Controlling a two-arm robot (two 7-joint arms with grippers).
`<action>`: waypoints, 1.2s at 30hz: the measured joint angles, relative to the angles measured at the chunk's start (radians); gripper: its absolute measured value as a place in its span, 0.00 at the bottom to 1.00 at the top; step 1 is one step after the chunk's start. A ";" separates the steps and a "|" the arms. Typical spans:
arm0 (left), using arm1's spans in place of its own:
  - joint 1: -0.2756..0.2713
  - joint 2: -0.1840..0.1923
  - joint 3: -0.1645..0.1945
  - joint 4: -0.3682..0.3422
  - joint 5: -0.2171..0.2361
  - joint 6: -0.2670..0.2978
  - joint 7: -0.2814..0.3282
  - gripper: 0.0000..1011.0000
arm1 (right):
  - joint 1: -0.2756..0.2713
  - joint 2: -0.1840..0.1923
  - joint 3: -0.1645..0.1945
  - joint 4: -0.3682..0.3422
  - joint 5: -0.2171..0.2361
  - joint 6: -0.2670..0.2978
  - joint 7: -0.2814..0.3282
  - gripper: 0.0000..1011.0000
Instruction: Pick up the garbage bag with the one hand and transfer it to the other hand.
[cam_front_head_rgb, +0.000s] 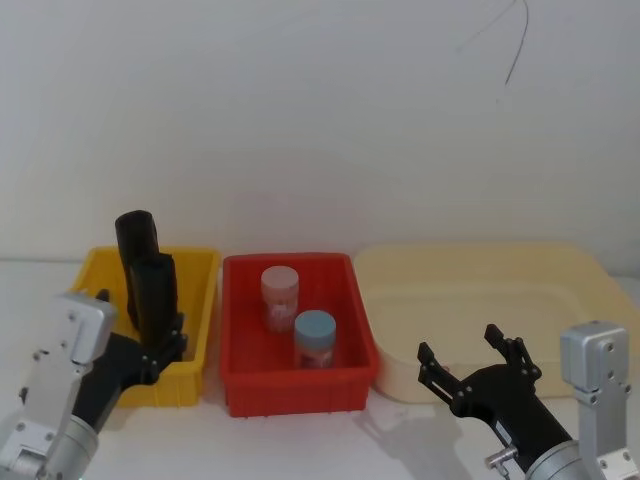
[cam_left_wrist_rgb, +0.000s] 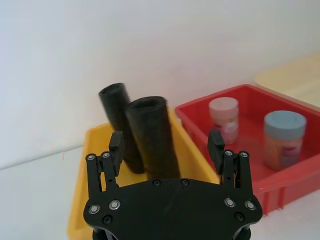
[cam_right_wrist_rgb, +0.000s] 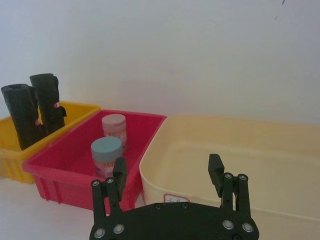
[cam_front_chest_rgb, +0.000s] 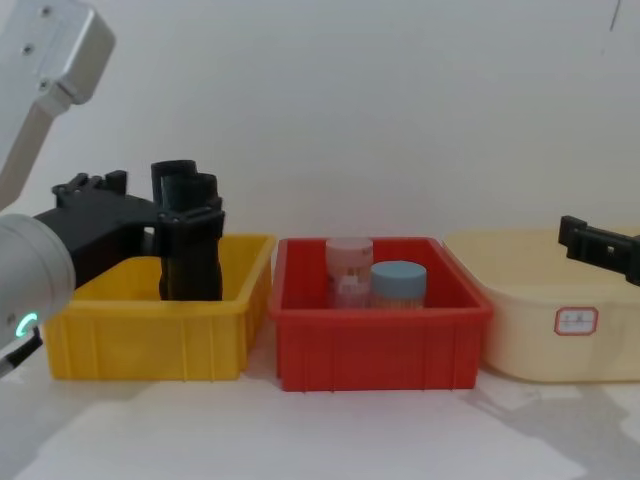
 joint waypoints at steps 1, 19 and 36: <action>0.001 -0.002 -0.003 0.001 0.000 0.001 0.004 0.99 | 0.000 0.000 0.000 0.000 0.000 0.000 0.000 0.99; -0.046 -0.059 -0.037 0.115 -0.025 0.019 0.001 0.99 | 0.000 0.000 0.000 0.000 0.000 0.000 0.000 0.99; -0.162 -0.124 -0.029 0.286 -0.048 0.000 -0.072 0.99 | 0.000 0.000 0.000 0.000 0.000 0.000 0.000 0.99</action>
